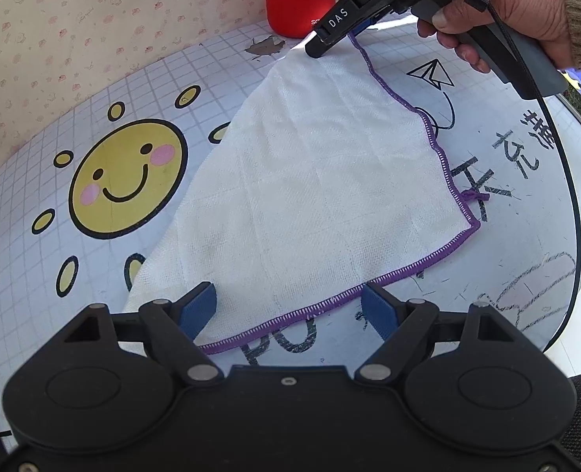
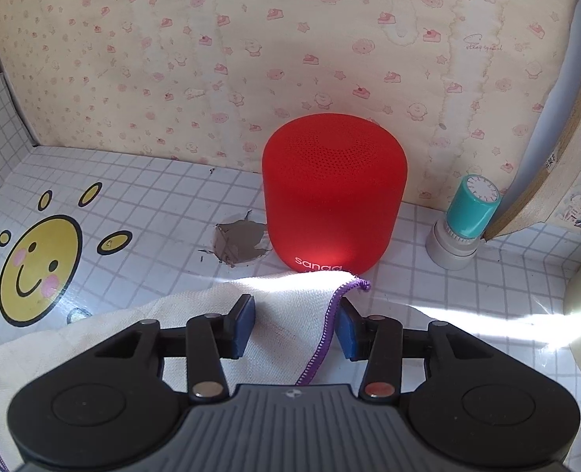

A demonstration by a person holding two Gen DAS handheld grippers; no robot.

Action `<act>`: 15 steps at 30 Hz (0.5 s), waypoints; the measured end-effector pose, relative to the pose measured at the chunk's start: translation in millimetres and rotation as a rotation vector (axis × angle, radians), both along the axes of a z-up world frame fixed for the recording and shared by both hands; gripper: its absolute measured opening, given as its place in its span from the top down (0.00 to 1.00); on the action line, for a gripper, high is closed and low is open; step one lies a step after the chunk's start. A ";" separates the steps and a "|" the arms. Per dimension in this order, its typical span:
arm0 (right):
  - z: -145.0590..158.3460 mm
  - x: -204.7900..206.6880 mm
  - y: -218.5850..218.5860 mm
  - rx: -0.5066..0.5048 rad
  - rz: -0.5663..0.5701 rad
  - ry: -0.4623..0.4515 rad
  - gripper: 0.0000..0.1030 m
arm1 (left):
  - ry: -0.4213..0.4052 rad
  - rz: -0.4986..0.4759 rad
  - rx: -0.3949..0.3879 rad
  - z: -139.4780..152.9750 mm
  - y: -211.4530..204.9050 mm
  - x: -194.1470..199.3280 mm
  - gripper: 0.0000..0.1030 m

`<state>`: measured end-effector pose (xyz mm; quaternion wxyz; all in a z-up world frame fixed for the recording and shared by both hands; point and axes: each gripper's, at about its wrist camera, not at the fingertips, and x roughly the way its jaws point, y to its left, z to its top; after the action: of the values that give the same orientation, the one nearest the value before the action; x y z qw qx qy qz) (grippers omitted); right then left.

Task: Fold towel

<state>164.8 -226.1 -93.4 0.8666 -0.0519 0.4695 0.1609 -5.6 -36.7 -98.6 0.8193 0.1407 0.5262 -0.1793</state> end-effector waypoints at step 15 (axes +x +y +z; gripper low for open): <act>10.5 -3.0 3.2 0.032 0.060 -0.044 0.93 | -0.001 0.027 0.023 0.6 -4.3 -0.2 0.20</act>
<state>161.8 -222.9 -82.9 0.8722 -0.0554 0.4459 0.1933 -5.8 -41.0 -98.0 0.8203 0.1431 0.5295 -0.1620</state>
